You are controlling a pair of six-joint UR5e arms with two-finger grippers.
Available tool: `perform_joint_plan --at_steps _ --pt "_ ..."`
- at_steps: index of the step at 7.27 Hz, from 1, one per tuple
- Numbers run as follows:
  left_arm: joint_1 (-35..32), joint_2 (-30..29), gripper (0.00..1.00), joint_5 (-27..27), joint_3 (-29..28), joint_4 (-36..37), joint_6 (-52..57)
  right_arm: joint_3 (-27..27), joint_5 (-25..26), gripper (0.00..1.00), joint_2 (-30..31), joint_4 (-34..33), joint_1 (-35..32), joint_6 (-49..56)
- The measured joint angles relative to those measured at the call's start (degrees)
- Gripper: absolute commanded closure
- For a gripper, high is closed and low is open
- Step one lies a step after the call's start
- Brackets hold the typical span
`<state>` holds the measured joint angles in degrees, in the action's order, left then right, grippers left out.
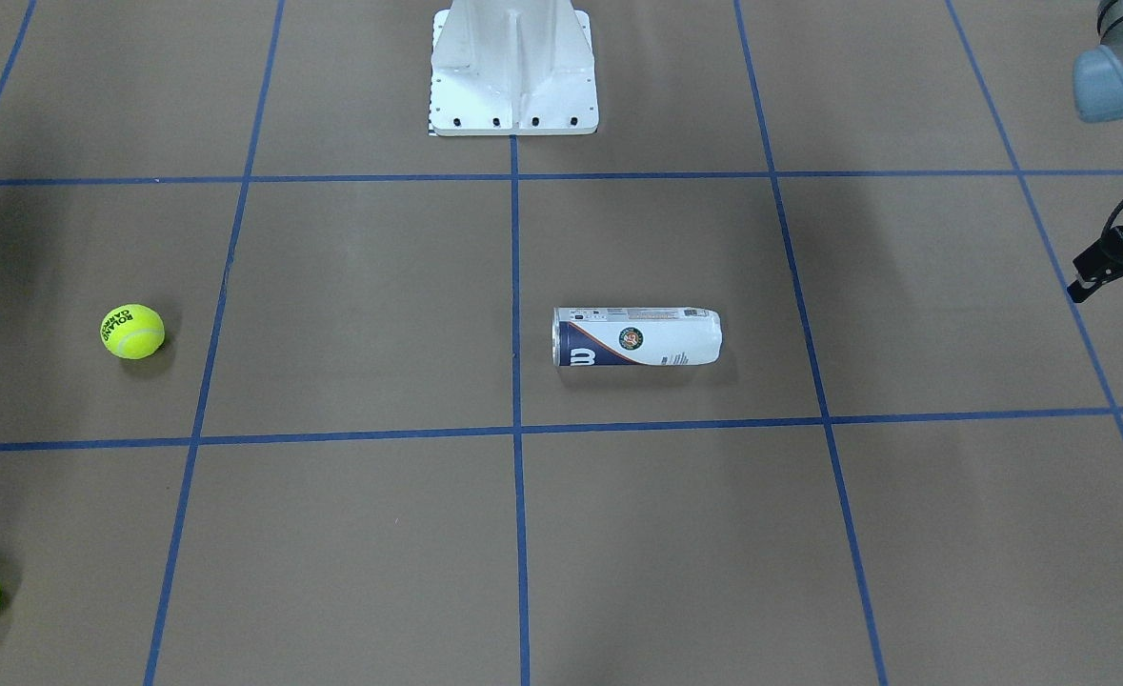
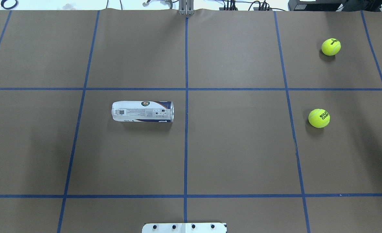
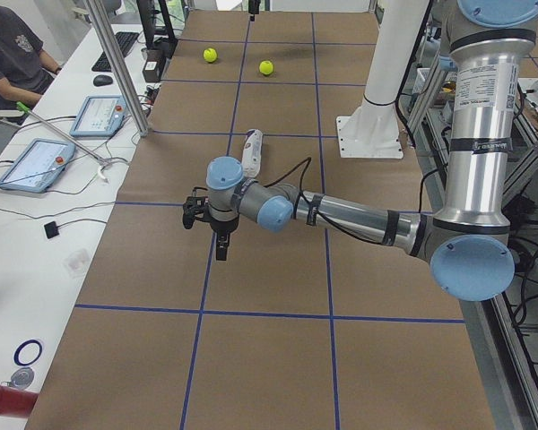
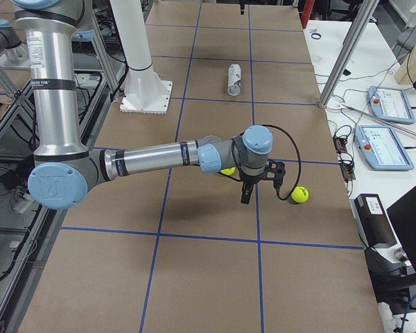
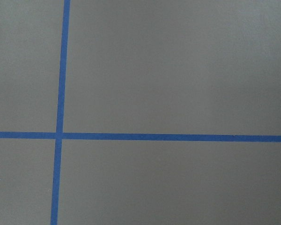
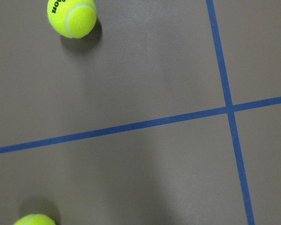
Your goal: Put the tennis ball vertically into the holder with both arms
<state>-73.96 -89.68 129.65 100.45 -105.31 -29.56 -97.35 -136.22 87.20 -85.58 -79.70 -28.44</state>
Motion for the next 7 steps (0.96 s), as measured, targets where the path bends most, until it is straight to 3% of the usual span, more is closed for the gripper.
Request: perform_joint_plan --at_steps 7 --pt "0.69 5.28 0.01 3.68 4.14 -1.01 1.07 -0.54 0.56 0.01 0.26 0.08 -0.02 -0.06"
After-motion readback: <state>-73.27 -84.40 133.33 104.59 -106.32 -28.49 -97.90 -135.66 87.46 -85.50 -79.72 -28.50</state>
